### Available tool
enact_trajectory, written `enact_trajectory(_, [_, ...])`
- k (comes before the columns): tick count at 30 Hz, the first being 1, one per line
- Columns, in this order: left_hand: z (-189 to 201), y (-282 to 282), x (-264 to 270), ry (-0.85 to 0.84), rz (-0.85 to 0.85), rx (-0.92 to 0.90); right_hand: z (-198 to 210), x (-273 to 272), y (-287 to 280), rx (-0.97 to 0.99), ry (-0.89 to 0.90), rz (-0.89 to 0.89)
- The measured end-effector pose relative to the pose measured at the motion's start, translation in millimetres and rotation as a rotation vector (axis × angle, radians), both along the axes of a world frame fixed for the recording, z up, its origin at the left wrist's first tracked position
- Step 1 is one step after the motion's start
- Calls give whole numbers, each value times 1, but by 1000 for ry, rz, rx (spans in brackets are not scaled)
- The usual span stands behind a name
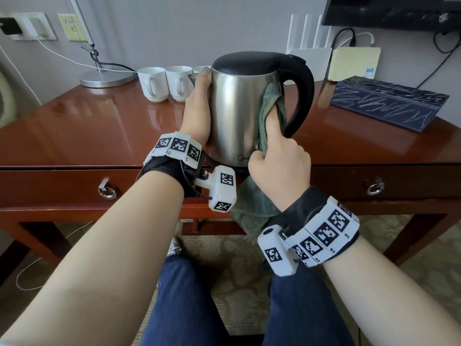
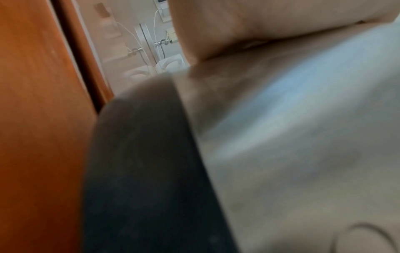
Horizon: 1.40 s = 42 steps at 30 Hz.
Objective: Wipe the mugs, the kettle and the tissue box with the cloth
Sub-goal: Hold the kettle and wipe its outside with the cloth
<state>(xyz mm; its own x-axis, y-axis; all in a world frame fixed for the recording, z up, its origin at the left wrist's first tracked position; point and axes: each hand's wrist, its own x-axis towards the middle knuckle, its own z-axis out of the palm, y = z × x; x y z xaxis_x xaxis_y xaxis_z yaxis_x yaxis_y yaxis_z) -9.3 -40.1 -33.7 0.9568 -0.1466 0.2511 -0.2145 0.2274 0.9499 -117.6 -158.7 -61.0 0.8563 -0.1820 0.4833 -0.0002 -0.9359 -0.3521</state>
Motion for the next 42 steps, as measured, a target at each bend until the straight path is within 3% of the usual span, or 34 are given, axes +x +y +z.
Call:
enact_trajectory(6, [-2,0,5,-21,-5,-8,-28,-5,15,-62,29,43])
enact_trajectory(13, [0,-1,2,-6,-17,-21,-25,4,8,-84,-178,95])
enact_trajectory(19, [-1,-1,1,-6,-12,-15,-19,0,3,-109,-61,-21])
enact_trajectory(26, [1,0,0,10,18,1,-39,-2,8,-81,-42,41])
enact_trajectory(31, [0,-1,-1,11,7,-4,-48,-2,10,-10,-290,146])
enact_trajectory(42, [-2,-1,10,-53,14,-26,-45,0,-13,217,-533,260])
